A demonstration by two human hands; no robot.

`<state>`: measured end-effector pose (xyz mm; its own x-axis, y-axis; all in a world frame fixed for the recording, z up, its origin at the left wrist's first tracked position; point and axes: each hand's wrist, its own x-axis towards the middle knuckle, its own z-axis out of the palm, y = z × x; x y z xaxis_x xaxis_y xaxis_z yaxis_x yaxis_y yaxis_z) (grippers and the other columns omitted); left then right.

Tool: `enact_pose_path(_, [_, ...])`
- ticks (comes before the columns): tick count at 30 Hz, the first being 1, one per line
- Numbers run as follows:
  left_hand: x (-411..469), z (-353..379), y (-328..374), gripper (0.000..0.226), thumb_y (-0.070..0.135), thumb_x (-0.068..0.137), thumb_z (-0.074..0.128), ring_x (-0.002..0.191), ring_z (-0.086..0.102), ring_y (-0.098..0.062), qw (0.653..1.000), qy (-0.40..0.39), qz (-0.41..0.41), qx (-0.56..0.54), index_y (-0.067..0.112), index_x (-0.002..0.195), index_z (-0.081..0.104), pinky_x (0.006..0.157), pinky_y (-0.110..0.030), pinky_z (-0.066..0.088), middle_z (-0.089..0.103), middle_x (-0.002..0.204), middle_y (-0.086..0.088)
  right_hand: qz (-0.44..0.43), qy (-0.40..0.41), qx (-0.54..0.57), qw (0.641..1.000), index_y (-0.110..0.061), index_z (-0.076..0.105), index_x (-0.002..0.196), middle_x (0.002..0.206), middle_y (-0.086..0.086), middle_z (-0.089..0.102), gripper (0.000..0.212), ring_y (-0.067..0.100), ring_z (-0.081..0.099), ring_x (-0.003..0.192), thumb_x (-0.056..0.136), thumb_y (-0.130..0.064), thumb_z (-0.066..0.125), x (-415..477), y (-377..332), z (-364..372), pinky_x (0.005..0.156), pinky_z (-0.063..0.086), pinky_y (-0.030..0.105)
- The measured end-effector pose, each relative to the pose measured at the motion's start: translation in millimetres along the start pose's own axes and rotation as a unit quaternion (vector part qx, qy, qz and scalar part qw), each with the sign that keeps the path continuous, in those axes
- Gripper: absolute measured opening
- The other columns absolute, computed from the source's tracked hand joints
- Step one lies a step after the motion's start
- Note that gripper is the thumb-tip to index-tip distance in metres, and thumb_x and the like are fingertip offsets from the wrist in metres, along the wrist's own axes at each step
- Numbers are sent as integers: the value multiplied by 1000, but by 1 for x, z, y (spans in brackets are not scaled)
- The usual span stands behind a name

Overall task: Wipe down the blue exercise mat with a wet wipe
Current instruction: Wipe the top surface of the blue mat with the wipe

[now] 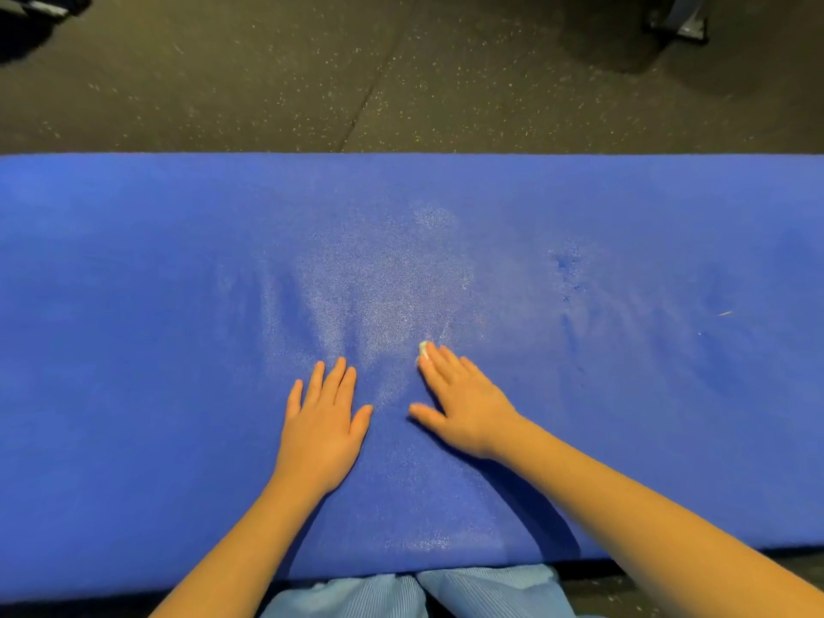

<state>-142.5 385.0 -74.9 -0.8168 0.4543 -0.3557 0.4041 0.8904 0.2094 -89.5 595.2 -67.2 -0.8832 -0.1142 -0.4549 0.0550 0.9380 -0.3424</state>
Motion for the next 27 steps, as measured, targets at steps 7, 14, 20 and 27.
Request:
enact_pose_path(7, [-1, -2, 1, 97, 62, 71, -16, 148, -8, -17, 1000, -8, 3, 1, 20, 154, 10, 118, -39, -6, -1, 162, 5, 115, 33, -16, 993, -17, -6, 154, 161, -1, -11, 74, 16, -9, 148, 99, -56, 23, 8, 39, -11, 119, -4, 37])
enact_pose_path(14, [-2, 2, 1, 90, 60, 78, -8, 149, 1, -20, 1000, 23, 12, -10, 18, 153, 19, 118, -40, -3, 8, 161, 3, 6, 23, -39, 999, -20, -9, 153, 161, -5, -13, 97, 12, -12, 147, 77, -79, -9, 1, 34, -3, 117, -10, 33])
enact_pose_path(20, [-2, 6, -2, 74, 54, 90, 12, 146, 21, -25, 1000, 28, 11, 4, 13, 146, 39, 115, -45, 11, 30, 155, -2, 83, 56, 1, 995, -15, -8, 154, 160, -1, -17, 81, 16, -14, 147, 94, -66, 14, 37, 33, -11, 118, -9, 37])
enact_pose_path(27, [-2, 5, -2, 70, 52, 92, 17, 144, 26, -27, 1000, 24, 15, 14, 12, 143, 44, 114, -46, 15, 35, 153, -3, 38, 71, -44, 996, -19, -7, 154, 161, -3, -11, 94, 16, -8, 148, 78, -75, -11, 47, 58, -18, 117, -9, 38])
